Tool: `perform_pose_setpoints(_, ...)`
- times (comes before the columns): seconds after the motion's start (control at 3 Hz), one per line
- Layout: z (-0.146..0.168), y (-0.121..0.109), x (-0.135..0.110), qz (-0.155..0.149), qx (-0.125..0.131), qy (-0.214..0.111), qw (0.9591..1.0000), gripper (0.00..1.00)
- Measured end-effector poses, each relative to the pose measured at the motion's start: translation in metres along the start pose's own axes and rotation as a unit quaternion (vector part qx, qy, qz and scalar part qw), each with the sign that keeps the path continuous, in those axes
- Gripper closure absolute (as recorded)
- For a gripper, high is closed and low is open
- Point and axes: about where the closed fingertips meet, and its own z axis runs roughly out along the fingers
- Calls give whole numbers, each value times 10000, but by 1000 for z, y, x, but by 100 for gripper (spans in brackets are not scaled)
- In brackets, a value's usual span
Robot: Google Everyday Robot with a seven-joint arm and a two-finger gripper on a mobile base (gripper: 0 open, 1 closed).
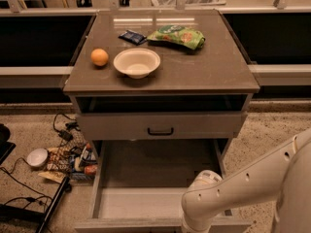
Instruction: Open middle drawer
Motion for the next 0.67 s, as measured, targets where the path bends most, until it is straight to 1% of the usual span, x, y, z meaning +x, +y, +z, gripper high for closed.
perform_pose_setpoints(0.33, -14, -11, 4, 5, 115, -95, 9999, 0)
perform_pose_setpoints(0.67, -91, -45, 21, 266, 448, -391, 9979, 0)
